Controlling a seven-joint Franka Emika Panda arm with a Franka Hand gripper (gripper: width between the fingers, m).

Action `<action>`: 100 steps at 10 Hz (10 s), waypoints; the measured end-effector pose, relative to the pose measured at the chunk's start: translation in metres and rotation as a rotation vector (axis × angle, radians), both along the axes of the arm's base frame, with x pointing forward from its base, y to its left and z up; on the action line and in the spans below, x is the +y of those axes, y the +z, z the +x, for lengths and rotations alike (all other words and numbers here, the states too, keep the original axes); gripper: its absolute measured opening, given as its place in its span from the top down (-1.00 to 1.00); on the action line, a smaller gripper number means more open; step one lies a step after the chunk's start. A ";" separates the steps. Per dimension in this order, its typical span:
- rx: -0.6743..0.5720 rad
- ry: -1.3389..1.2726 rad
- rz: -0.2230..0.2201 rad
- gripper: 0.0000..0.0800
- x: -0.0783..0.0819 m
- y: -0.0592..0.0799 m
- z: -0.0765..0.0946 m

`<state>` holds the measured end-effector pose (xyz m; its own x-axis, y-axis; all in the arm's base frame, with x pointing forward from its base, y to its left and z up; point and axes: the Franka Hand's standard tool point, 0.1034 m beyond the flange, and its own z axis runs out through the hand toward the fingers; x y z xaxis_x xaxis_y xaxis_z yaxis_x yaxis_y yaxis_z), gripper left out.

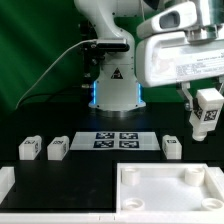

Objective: Assemble one leg

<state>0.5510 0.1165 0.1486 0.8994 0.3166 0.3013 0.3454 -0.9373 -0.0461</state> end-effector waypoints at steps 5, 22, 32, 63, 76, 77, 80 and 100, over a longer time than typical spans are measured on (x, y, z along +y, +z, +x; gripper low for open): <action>-0.349 -0.012 -0.016 0.27 -0.037 -0.023 0.006; -0.235 -0.022 0.080 0.27 -0.003 -0.069 0.068; -0.269 -0.039 0.085 -0.40 -0.003 -0.082 0.067; 0.388 -0.019 0.039 -0.62 -0.009 -0.068 0.079; 0.601 -0.068 0.028 0.26 -0.007 -0.069 0.069; 0.600 -0.067 0.028 0.26 -0.007 -0.069 0.069; 0.589 -0.071 0.030 0.26 -0.007 -0.069 0.070; 0.468 -1.255 0.293 -0.54 0.005 -0.070 0.074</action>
Offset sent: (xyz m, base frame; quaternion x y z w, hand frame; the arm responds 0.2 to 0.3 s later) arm 0.0000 0.0000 0.0000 0.0000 0.1790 0.0000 0.9838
